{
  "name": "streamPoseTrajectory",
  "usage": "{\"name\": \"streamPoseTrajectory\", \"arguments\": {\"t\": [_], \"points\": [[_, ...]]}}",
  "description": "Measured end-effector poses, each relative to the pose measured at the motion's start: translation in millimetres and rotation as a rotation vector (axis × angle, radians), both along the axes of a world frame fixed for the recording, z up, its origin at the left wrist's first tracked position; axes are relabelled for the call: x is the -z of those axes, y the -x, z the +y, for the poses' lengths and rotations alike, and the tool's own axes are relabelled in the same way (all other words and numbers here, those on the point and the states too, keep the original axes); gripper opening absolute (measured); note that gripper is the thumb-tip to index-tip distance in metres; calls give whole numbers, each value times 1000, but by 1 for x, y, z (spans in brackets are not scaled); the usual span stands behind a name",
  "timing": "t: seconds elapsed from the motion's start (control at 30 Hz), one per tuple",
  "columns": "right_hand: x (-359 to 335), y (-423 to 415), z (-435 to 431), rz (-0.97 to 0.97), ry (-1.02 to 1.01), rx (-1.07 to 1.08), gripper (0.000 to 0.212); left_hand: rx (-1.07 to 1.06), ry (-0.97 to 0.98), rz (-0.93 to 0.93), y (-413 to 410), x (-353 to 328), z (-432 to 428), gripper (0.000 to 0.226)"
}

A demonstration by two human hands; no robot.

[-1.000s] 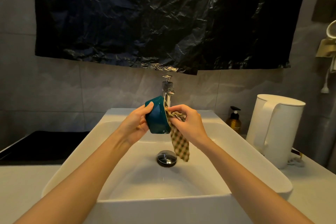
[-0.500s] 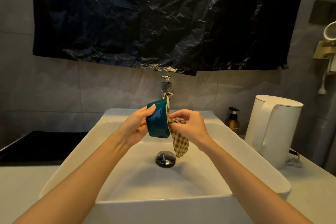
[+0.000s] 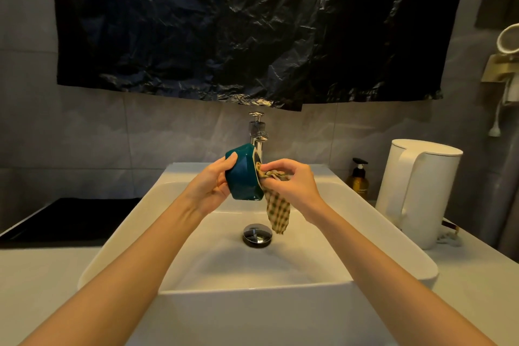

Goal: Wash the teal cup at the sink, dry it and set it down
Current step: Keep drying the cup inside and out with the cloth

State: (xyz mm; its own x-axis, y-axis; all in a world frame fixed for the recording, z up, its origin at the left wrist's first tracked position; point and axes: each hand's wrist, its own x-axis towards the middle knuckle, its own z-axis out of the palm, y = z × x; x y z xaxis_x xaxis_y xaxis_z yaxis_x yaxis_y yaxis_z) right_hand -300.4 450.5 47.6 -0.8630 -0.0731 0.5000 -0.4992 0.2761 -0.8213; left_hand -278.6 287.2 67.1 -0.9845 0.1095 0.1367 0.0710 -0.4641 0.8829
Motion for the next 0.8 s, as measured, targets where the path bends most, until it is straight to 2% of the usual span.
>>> {"name": "streamPoseTrajectory", "arguments": {"t": [0.17, 0.33, 0.4, 0.5, 0.6, 0.7, 0.8], "points": [[-12, -21, 5, -60, 157, -132, 17, -12, 111, 39, -12, -6, 0, 13], [-36, -46, 36, 9, 241, -29, 21, -4, 389, 151, -27, -16, 8, 31], [-45, -58, 59, 92, 181, 72, 23, 3, 491, 218, -36, -19, 15, 31], [-49, -74, 98, 221, 17, 277, 25, -46, 600, 271, -54, -23, 31, 20], [-45, -92, 141, 242, -222, 468, 23, -55, 670, 325, -70, -25, 45, 18], [-24, -100, 184, 126, -428, 590, 22, -46, 726, 370, -86, -24, 60, 20], [10, -101, 224, -90, -543, 655, 19, -26, 752, 382, -99, -21, 74, 15]]}}
